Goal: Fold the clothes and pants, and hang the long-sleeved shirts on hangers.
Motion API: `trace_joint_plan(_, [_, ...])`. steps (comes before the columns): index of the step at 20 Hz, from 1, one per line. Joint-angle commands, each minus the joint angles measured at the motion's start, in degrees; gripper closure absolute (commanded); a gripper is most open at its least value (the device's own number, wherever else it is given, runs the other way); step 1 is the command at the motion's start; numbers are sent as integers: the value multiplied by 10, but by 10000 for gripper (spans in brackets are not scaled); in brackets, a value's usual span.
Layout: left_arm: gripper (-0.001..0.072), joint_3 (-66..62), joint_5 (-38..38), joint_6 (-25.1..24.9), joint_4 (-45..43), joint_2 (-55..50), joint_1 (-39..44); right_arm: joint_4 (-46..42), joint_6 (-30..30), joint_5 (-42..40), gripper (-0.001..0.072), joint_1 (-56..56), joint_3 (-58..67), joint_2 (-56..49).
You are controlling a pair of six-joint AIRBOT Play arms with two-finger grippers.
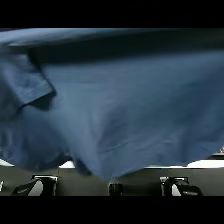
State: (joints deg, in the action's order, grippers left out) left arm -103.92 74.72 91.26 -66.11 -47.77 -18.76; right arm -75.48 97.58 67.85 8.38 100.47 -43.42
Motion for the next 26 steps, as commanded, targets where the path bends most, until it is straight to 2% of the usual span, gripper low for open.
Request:
trace_joint_plan(1, [693,19,3,-49,26,-128,26,-6,24,97,681,0,-1,-136])
trace_joint_plan(5, [693,24,-3,-76,26,-353,99,2,17,113,681,0,-1,-338])
trace_joint_plan(9, [693,24,-67,-82,25,-540,154,51,5,45,681,-1,-1,-528])
trace_joint_plan(13, [693,24,-110,-78,25,-618,181,130,-10,-23,680,-1,-1,-633])
trace_joint_plan(17, [684,22,-111,-78,27,-630,181,145,-9,-68,675,-1,-1,-660])
trace_joint_plan(18, [600,17,-106,-78,27,-629,179,145,-9,-71,646,-1,-1,-660])
trace_joint_plan(19, [428,6,-93,-78,26,-628,174,151,-9,-63,574,0,2,-660])
trace_joint_plan(20, [293,-8,-75,-78,27,-626,166,153,-12,-43,438,5,7,-657])
trace_joint_plan(21, [251,-25,-45,-80,26,-621,155,156,-28,-20,297,10,11,-649])
trace_joint_plan(23, [251,-46,22,-92,26,-601,125,166,-108,40,272,32,11,-616])
trace_joint_plan(25, [252,-45,83,-104,22,-566,91,158,-149,99,270,72,1,-575])
trace_joint_plan(26, [252,-39,99,-92,25,-547,72,164,-159,122,277,98,-18,-550])
